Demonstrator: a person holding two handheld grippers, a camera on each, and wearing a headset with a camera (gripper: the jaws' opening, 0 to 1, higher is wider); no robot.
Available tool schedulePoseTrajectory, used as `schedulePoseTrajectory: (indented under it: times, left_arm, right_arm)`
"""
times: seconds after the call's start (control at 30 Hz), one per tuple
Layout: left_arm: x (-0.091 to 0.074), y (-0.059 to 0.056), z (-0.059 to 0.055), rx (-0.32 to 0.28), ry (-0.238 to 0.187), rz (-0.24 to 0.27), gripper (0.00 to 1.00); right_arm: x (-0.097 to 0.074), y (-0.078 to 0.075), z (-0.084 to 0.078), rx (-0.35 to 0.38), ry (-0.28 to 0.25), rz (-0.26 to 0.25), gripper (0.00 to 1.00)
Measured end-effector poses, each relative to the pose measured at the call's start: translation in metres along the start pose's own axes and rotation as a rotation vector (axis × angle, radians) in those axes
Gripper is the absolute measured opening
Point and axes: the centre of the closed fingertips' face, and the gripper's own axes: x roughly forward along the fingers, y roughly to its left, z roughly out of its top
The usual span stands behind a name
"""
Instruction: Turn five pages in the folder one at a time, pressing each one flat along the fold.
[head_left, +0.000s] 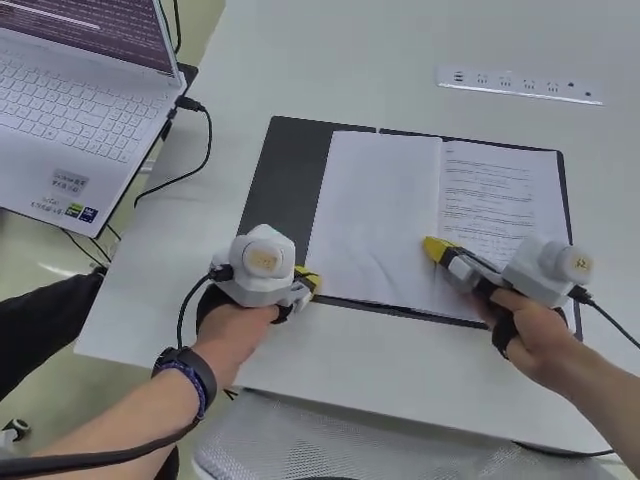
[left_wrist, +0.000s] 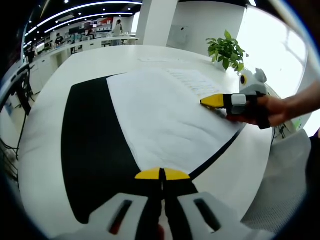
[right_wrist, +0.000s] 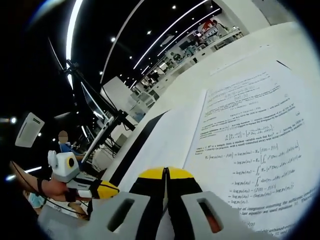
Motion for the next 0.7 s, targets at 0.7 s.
schedulePoseTrajectory:
  times: [0.7]
  left_arm:
    - [0.0, -0.001, 0.001, 0.006, 0.005, -0.007, 0.0]
  right_arm:
    - [-0.02, 0.003, -0.02, 0.027, -0.006, 0.001, 0.0]
